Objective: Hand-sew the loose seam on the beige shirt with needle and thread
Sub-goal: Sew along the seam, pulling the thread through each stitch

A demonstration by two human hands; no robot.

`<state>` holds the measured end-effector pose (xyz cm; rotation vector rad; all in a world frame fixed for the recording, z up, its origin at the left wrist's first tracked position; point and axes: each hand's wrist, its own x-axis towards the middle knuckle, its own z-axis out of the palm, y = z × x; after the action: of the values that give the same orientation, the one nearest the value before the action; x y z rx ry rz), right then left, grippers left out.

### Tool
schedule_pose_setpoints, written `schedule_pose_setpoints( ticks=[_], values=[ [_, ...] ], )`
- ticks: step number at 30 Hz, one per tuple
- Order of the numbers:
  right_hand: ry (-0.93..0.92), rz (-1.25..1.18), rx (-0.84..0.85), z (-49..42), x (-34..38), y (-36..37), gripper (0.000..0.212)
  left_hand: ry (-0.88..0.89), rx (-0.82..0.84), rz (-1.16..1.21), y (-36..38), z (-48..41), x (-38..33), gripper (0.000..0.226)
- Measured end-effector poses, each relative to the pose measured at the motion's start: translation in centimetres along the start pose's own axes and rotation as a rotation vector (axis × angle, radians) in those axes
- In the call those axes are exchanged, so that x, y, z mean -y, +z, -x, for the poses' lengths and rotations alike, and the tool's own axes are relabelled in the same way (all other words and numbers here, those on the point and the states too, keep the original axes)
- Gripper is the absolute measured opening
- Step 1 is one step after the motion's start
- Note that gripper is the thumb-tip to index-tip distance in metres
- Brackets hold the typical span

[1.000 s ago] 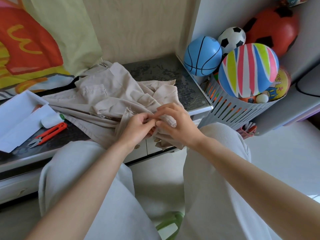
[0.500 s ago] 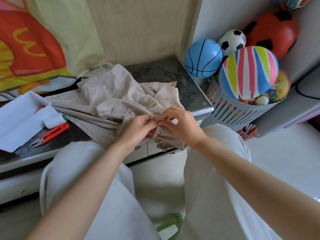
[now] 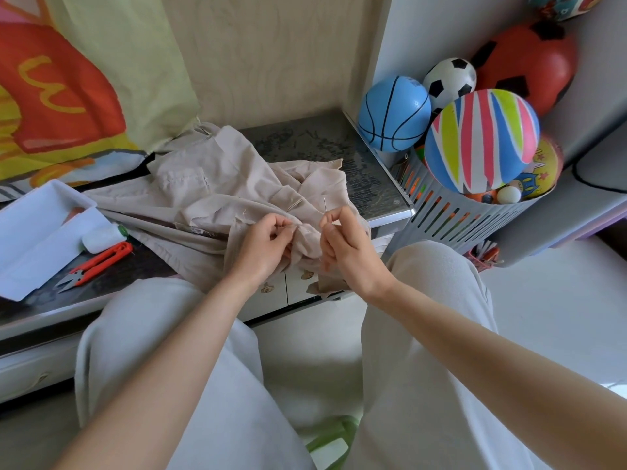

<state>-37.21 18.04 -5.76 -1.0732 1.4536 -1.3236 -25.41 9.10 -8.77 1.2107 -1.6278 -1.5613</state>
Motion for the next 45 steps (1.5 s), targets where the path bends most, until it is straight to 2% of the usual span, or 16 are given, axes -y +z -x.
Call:
schedule_pose_setpoints(
  ticks=[4, 8, 10, 16, 19, 26, 30, 33, 36, 40, 45],
  values=[
    [0.169, 0.131, -0.03, 1.3, -0.6, -0.6, 0.012, 0.047, -0.058, 0.022, -0.3, -0.5, 0.2, 0.018],
    [0.226, 0.506, 0.095, 2.2, -2.0, -1.5, 0.012, 0.027, -0.087, 0.116, -0.2, -0.7, 0.3, 0.019],
    [0.226, 0.608, 0.069, 2.4, -2.7, -2.0, 0.011, 0.039, -0.086, 0.099, -0.1, -0.5, 0.2, 0.019],
    [0.096, 0.42, -0.154, 1.8, -1.3, -1.2, 0.013, 0.042, -0.049, 0.055, 0.5, 0.0, 0.0, 0.017],
    [0.105, 0.366, -0.15, 1.2, -0.1, 0.1, 0.016, 0.044, -0.02, 0.055, 0.6, 0.3, -0.2, 0.016],
    [0.168, 0.443, -0.156, 0.2, 0.2, 1.2, 0.018, 0.088, 0.011, 0.031, 0.7, 0.9, -0.3, 0.018],
    [0.112, 0.384, -0.148, 1.0, 0.6, 0.8, 0.016, 0.08, -0.011, 0.044, 0.6, 0.9, -0.5, 0.018],
    [0.056, 0.489, -0.105, 2.3, 0.3, 0.5, 0.017, 0.064, -0.036, 0.054, 0.5, 0.7, -0.3, 0.016],
    [0.027, 0.73, 0.004, 3.8, -1.8, 0.4, 0.02, 0.056, -0.067, 0.05, 0.3, 0.5, -0.2, 0.017],
    [0.091, 0.866, 0.083, 5.1, -4.4, 0.0, 0.013, 0.072, -0.079, 0.069, 0.2, 0.7, -0.3, 0.02],
    [0.203, 1.04, 0.208, 5.2, -4.8, -1.2, 0.018, 0.082, -0.105, 0.075, 0.0, 0.7, -0.3, 0.021]
  ],
)
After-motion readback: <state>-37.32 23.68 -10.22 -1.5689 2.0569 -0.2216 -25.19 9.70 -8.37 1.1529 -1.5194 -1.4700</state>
